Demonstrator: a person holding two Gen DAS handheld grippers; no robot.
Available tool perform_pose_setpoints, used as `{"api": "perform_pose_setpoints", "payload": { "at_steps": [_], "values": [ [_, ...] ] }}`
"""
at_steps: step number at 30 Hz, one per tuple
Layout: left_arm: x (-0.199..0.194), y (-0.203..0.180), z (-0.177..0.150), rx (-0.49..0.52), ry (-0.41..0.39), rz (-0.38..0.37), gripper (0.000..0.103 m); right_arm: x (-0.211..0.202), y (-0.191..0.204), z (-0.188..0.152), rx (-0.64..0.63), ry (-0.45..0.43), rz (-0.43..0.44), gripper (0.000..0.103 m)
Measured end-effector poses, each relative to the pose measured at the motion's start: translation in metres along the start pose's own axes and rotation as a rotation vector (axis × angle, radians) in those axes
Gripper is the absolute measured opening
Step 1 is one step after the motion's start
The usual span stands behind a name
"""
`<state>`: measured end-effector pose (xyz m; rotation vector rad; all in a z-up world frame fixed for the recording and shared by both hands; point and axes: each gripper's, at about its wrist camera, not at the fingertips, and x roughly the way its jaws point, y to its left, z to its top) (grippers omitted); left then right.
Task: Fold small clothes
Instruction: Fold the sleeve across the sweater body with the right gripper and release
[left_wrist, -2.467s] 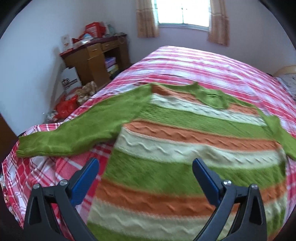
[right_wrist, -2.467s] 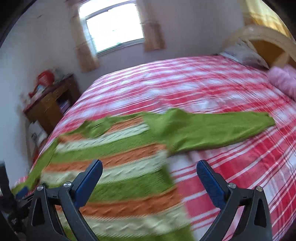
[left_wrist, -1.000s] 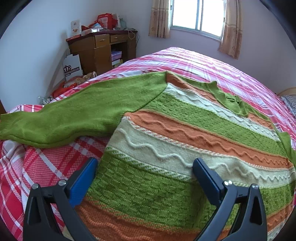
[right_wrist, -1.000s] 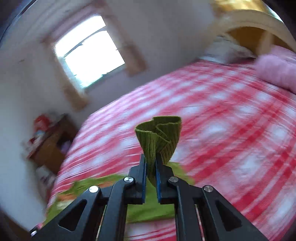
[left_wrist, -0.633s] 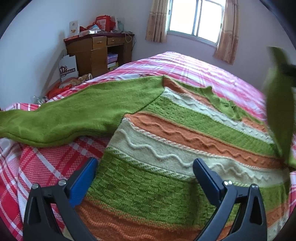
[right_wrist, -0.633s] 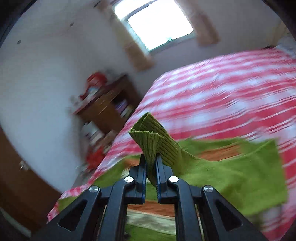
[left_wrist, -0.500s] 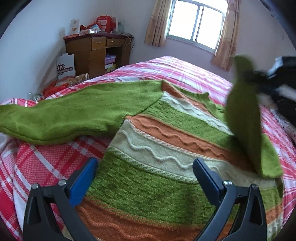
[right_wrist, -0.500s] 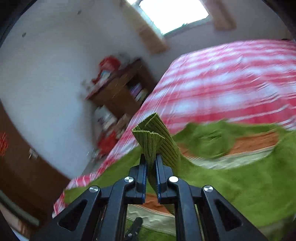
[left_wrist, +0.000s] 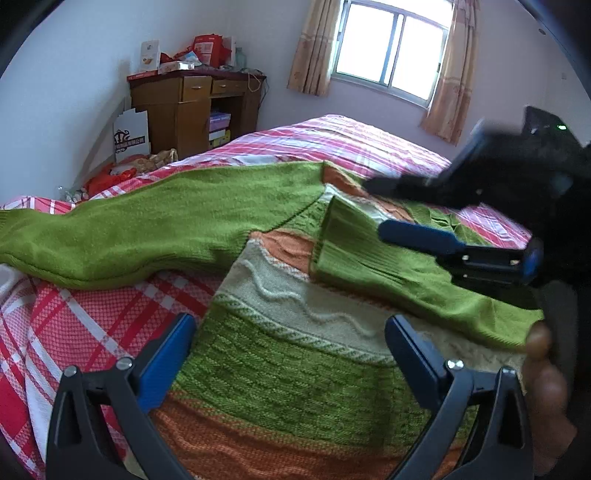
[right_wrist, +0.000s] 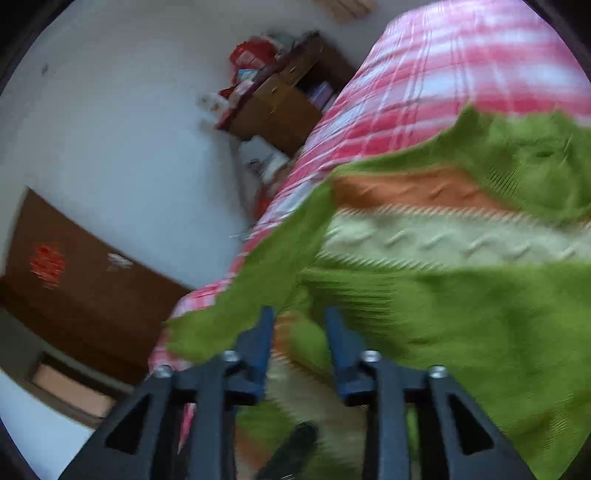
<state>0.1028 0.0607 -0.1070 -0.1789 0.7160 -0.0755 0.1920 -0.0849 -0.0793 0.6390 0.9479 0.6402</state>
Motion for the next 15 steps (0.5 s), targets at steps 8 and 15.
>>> {"api": "perform_pose_setpoints", "payload": {
  "at_steps": [8, 15],
  "values": [
    [0.001, -0.002, 0.001, 0.005, 0.003, 0.008, 0.103, -0.063, 0.017, -0.019, -0.09, -0.159, -0.263, 0.046],
    [0.001, -0.004, 0.001, 0.016, 0.008, 0.024, 0.103, -0.127, -0.03, -0.063, -0.043, -0.239, -0.541, 0.042]
  ]
}}
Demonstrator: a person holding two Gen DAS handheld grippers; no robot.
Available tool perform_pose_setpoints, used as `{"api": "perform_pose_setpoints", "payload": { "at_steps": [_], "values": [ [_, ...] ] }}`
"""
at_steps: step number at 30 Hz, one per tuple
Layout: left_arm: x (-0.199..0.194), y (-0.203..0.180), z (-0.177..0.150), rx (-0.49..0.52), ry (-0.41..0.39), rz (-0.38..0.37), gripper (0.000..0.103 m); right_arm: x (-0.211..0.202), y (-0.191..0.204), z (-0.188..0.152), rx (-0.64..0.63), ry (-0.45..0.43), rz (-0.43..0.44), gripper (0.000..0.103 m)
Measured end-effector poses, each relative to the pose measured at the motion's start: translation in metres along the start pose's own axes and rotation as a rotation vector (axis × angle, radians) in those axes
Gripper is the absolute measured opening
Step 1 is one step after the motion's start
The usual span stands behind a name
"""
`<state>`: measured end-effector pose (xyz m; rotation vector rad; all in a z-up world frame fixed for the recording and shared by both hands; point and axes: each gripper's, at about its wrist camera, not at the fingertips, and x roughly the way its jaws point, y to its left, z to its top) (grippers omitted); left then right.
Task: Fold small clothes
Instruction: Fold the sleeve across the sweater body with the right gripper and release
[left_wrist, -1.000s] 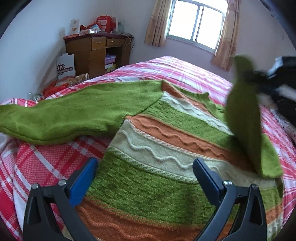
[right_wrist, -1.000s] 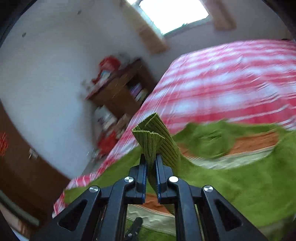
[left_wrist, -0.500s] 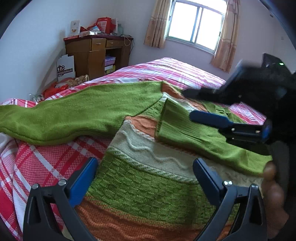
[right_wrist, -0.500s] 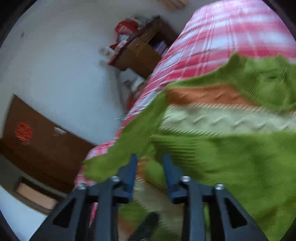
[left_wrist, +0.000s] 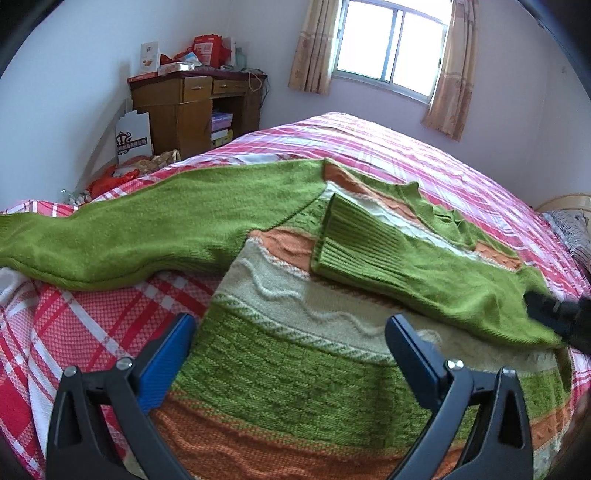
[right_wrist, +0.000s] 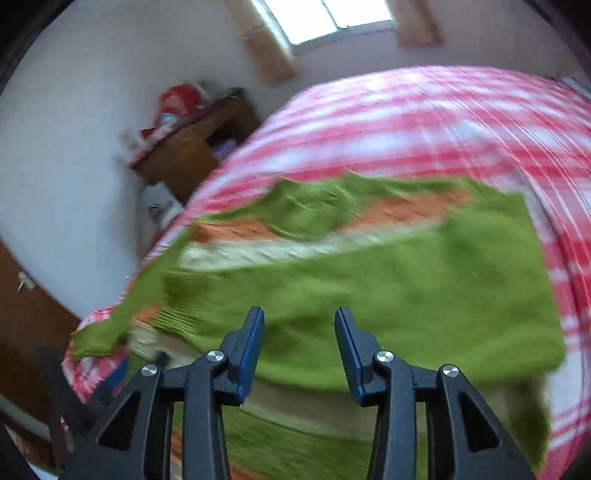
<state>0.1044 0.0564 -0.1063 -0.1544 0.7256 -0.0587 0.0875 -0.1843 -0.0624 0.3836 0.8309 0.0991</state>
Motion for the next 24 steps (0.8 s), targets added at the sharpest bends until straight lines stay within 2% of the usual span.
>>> {"api": "perform_pose_setpoints", "payload": {
  "at_steps": [2, 3, 4, 7, 9, 10, 12, 17, 19, 20, 22, 24],
  "values": [
    [0.0, -0.002, 0.0, 0.007, 0.006, 0.011, 0.103, 0.015, -0.015, -0.011, 0.039, 0.038, 0.009, 0.042],
    [0.001, -0.002, 0.0, 0.011, 0.01, 0.017, 0.103, 0.017, -0.013, -0.014, 0.037, 0.016, 0.024, 0.042],
    [0.001, -0.002, 0.0, 0.015, 0.014, 0.023, 0.103, 0.019, -0.007, -0.015, 0.014, -0.005, 0.03, 0.043],
    [0.004, -0.007, 0.002, 0.036, 0.028, 0.048, 0.103, 0.036, 0.012, -0.013, -0.042, 0.035, 0.097, 0.044],
    [0.004, -0.009, 0.002, 0.048, 0.035, 0.061, 0.103, 0.034, 0.016, -0.007, -0.079, 0.041, 0.097, 0.043],
    [0.005, -0.008, 0.002, 0.05, 0.035, 0.063, 0.103, 0.025, 0.012, -0.002, -0.067, 0.008, 0.109, 0.043],
    [0.005, -0.008, 0.001, 0.051, 0.036, 0.064, 0.103, 0.005, -0.002, 0.004, -0.03, -0.068, 0.071, 0.043],
    [0.005, -0.008, 0.002, 0.054, 0.041, 0.071, 0.103, -0.034, -0.058, 0.004, 0.05, -0.176, -0.251, 0.043],
    [0.005, -0.009, 0.004, 0.06, 0.056, 0.075, 0.103, -0.029, -0.081, 0.001, 0.049, -0.143, -0.333, 0.043],
    [0.003, -0.01, 0.008, 0.056, 0.066, 0.076, 0.103, -0.023, -0.094, -0.003, 0.065, -0.101, -0.336, 0.043],
    [-0.01, -0.009, 0.016, 0.033, 0.024, 0.045, 0.103, -0.032, -0.104, -0.005, 0.093, -0.141, -0.267, 0.043],
    [-0.017, -0.011, 0.027, 0.013, -0.015, 0.016, 0.103, -0.028, -0.105, -0.004, 0.09, -0.131, -0.265, 0.043]
  ]
}}
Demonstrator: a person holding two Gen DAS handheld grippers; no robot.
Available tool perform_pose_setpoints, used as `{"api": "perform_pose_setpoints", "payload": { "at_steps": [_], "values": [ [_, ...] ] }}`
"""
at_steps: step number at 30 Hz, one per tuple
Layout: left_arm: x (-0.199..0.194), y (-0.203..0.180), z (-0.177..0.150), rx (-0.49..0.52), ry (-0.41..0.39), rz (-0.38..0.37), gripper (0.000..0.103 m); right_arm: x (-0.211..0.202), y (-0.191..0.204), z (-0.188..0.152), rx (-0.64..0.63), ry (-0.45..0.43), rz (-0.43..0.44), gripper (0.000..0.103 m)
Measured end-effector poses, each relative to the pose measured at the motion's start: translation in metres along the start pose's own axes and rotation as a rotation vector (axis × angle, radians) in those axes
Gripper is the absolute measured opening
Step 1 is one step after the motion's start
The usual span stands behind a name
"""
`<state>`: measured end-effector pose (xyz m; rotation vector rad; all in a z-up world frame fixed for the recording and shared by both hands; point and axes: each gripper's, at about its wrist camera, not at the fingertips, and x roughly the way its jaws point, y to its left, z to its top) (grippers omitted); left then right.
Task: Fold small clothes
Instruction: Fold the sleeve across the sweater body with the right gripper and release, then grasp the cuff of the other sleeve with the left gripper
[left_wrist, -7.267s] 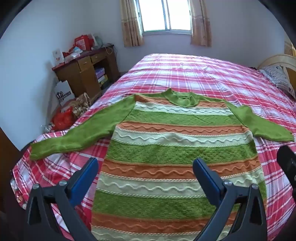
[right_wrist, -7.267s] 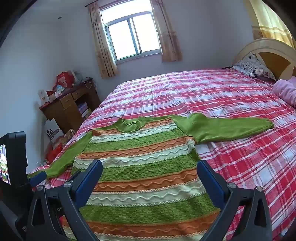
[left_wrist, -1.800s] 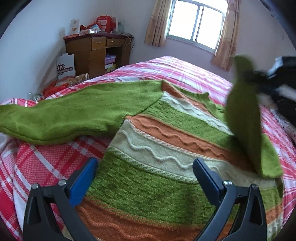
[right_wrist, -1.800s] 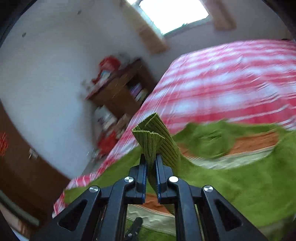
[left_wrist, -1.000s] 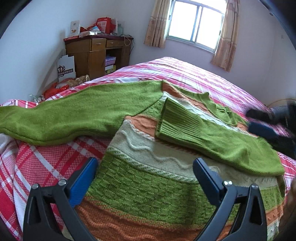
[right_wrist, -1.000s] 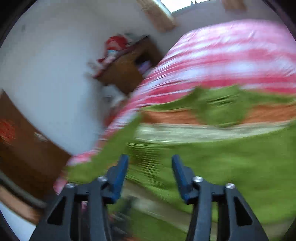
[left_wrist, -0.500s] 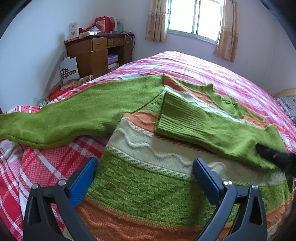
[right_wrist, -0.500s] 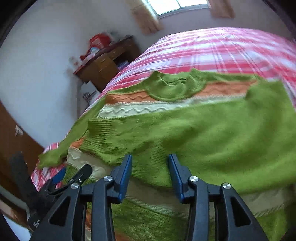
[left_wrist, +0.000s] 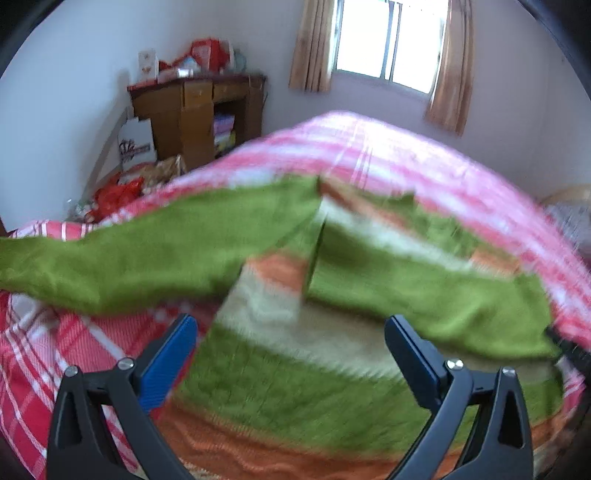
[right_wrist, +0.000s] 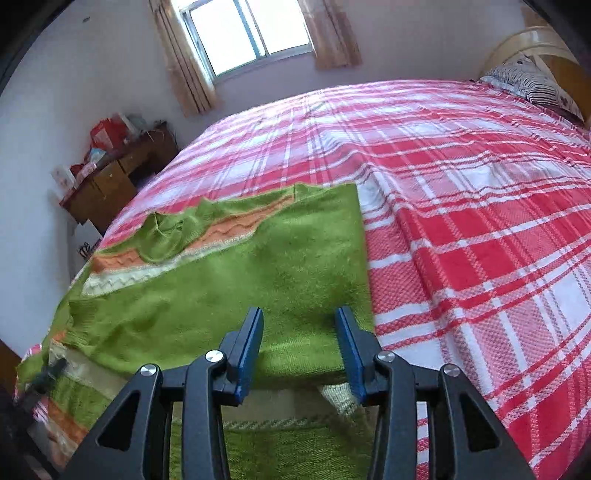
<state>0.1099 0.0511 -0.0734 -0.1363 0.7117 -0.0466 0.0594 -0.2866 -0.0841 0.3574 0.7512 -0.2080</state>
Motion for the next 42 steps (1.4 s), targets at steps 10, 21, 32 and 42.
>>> {"api": "perform_pose_setpoints", "payload": {
  "at_steps": [10, 21, 32, 42],
  "values": [
    [0.083, -0.025, 0.037, 0.109, 0.181, 0.199, 0.103, -0.002, 0.008, -0.008, -0.036, -0.013, 0.008, 0.053],
    [-0.022, 0.12, 0.047, -0.227, -0.036, 0.331, 0.103, -0.004, 0.002, -0.009, 0.004, -0.024, 0.059, 0.053],
    [-0.043, 0.32, 0.014, -0.871, -0.031, 0.615, 0.085, -0.004, 0.003, -0.009, -0.001, -0.023, 0.052, 0.053],
    [0.003, 0.317, 0.025, -0.84, 0.031, 0.54, 0.031, -0.005, 0.004, -0.009, -0.01, -0.019, 0.041, 0.054]
  ]
}}
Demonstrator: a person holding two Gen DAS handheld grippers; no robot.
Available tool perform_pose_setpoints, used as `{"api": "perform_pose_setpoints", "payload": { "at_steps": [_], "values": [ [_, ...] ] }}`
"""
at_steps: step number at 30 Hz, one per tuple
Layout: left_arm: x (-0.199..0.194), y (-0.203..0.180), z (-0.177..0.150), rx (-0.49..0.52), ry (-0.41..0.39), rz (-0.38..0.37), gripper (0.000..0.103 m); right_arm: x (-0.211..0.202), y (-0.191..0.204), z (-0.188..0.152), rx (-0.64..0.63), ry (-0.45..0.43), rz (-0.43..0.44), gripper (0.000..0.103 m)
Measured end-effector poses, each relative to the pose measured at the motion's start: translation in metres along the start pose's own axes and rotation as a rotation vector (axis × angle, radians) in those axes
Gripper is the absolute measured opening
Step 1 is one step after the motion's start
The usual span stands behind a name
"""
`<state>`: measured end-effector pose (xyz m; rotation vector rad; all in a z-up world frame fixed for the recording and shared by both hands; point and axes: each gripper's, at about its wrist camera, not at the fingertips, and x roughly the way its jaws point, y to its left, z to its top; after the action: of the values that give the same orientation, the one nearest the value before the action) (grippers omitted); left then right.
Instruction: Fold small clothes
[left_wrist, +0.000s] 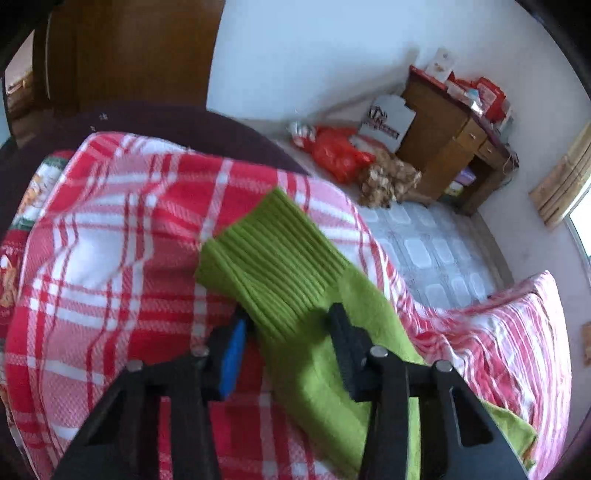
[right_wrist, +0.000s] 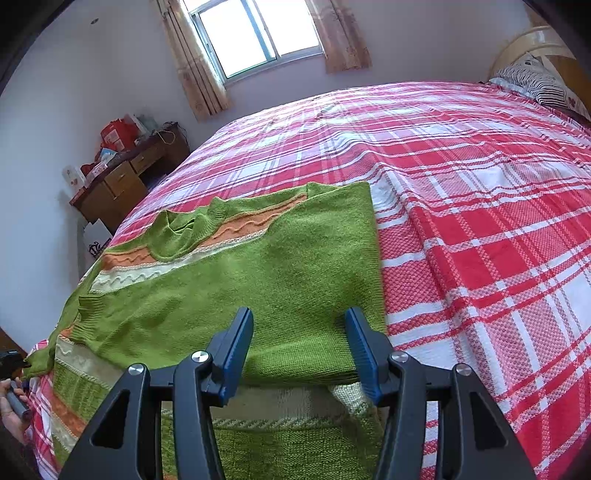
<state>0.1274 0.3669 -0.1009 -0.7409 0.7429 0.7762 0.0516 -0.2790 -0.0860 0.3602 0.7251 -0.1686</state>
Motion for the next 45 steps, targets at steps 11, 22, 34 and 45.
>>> {"api": "perform_pose_setpoints", "payload": {
  "at_steps": [11, 22, 34, 45],
  "values": [
    [-0.046, -0.03, 0.001, 0.161, -0.146, -0.116, 0.009, 0.0, 0.0, 0.0, 0.001, -0.001, 0.003, 0.054],
    [-0.194, -0.19, -0.183, 0.782, -0.315, -0.54, 0.009, -0.001, -0.001, 0.0, 0.003, -0.001, 0.006, 0.054],
    [-0.165, -0.231, -0.324, 1.121, -0.001, -0.542, 0.016, 0.0, 0.0, -0.001, 0.003, -0.002, 0.007, 0.054],
    [-0.157, -0.122, -0.232, 0.866, -0.023, -0.561, 0.087, -0.01, 0.002, 0.004, 0.078, 0.001, 0.063, 0.055]
  ]
}}
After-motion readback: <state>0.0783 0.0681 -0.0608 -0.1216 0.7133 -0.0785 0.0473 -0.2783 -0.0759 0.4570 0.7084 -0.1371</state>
